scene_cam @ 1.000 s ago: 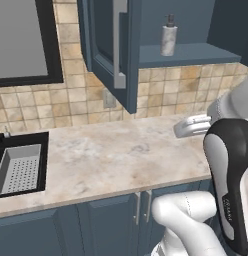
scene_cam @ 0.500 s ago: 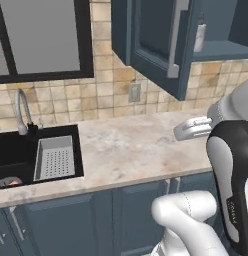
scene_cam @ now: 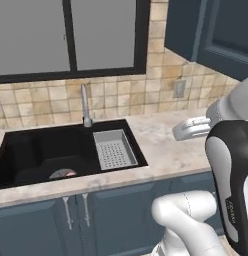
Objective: Pick up the bar soap and soap dispenser from the sink, and place them back in the cabinet, and close the cabinet doors.
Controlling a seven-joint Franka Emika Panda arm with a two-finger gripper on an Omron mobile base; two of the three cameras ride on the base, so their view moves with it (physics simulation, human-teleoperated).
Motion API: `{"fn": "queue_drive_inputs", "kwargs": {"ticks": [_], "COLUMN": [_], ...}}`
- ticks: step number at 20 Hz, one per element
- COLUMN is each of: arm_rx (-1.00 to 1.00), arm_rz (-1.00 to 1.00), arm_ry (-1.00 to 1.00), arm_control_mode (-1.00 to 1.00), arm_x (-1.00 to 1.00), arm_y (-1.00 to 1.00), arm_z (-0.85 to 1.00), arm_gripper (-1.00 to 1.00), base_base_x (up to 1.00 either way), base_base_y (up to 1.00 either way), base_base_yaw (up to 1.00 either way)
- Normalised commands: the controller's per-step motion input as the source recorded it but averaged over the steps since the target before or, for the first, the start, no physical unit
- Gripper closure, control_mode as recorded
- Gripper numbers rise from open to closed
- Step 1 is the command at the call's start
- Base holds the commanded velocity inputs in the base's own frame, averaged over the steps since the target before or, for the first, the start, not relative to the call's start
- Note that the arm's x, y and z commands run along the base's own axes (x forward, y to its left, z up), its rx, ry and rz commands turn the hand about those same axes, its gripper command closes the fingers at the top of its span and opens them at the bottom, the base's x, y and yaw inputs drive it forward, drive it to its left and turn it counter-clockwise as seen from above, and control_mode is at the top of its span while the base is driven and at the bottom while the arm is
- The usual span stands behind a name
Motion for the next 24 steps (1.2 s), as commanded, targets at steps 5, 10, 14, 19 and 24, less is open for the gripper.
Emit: {"fn": "queue_drive_inputs", "kwargs": {"ticks": [5,10,14,19,24], "arm_rx": [0.00,0.00,0.00,0.00,0.00], "arm_rz": [0.00,0.00,0.00,0.00,0.00], "arm_ry": [0.00,0.00,0.00,0.00,0.00], "arm_control_mode": [1.00,1.00,1.00,1.00,1.00], "arm_x": [0.00,0.00,0.00,0.00,0.00], "arm_y": [0.00,0.00,0.00,0.00,0.00], "arm_z": [0.00,0.00,0.00,0.00,0.00], "arm_gripper": [-1.00,-1.00,-1.00,-1.00,-1.00], "base_base_x": [0.00,0.01,0.14,0.27,0.44], "base_base_y": [0.90,0.77,0.51,0.42,0.35], "base_base_yaw": [0.00,0.00,0.00,0.00,0.00]}}
